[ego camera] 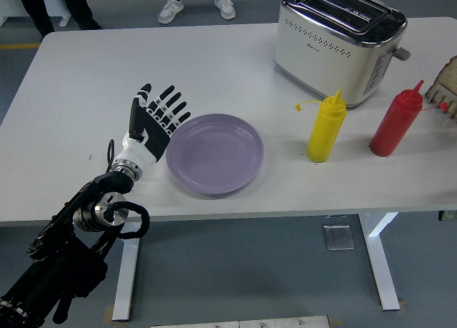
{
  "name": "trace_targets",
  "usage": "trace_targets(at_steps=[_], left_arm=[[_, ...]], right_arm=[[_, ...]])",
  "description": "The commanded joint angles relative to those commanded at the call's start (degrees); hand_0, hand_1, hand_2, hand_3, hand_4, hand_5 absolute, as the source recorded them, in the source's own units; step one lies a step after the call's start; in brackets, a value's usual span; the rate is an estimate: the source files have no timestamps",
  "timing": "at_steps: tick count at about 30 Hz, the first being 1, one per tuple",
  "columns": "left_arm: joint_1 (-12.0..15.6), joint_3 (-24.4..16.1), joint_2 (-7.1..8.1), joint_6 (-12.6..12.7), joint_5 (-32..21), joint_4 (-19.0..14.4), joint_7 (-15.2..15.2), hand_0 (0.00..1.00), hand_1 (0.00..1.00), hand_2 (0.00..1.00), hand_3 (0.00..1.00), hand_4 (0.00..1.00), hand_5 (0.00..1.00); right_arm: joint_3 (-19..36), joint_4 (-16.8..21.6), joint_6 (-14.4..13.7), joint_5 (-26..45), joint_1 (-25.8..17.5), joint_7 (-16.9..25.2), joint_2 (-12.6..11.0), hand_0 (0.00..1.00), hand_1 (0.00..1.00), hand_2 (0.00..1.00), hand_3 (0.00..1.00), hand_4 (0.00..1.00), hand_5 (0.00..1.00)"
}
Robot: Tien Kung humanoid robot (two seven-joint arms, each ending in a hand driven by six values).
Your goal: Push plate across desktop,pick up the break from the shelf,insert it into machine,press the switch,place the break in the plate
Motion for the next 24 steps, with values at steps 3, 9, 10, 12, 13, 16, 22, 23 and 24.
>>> trace_targets(at_steps=[3,9,10,12,13,16,22,23,24], left_arm=[[0.00,0.40,0.00,-0.29,-0.63,0.22,0.16,0.842,0.872,0.880,0.821,0.637,0.998],[-0.18,1.10,0.00,-0.73,-1.66,0.32,0.23,0.839,0.867,0.878,0.820,0.638,0.998],[-0.24,1.23,0.00,-0.82,-1.78,0.32,0.24,0.839,0.867,0.878,0.820,0.638,0.998],[-0.40,1.57,0.00,-1.07,-2.11,0.33,0.32,0.839,0.863,0.874,0.817,0.638,0.998],[-0.49,1.78,0.00,-1.21,-2.29,0.35,0.36,0.839,0.863,0.874,0.817,0.638,0.998],[-0.72,2.28,0.00,-1.51,-2.73,0.46,0.43,0.839,0.863,0.874,0.817,0.638,0.998],[-1.11,2.50,0.00,-1.80,-3.16,0.41,0.23,0.836,0.860,0.872,0.816,0.638,0.998],[-1.13,2.25,0.00,-1.68,-3.09,0.28,0.05,0.836,0.860,0.872,0.816,0.638,0.998],[-1.12,1.98,0.00,-1.53,-3.02,0.15,-0.14,0.834,0.859,0.868,0.810,0.637,0.998]], right_arm=[[-0.21,-0.06,-1.19,0.06,-0.02,0.37,0.02,0.230,0.361,0.437,0.495,0.420,0.031],[-0.60,-0.03,-3.49,0.45,-0.09,1.15,-0.03,0.253,0.344,0.418,0.484,0.357,0.002],[-0.64,-0.03,-3.71,0.52,-0.08,1.23,-0.03,0.253,0.344,0.418,0.484,0.357,0.002],[-0.73,-0.03,-4.00,0.76,-0.07,1.39,-0.04,0.256,0.332,0.404,0.474,0.309,0.002],[-0.78,-0.02,-4.12,0.86,-0.06,1.45,-0.05,0.256,0.332,0.404,0.474,0.309,0.002],[-0.82,0.06,-4.47,1.18,-0.05,1.58,-0.10,0.256,0.332,0.404,0.474,0.309,0.002],[-0.62,1.64,-5.64,1.69,-0.21,1.62,-0.42,0.245,0.322,0.394,0.464,0.294,0.002],[-0.51,2.25,-5.93,1.70,-0.25,1.60,-0.49,0.245,0.322,0.394,0.464,0.294,0.002],[-0.39,2.77,-6.13,1.69,-0.27,1.57,-0.54,0.249,0.316,0.389,0.460,0.297,0.002]])
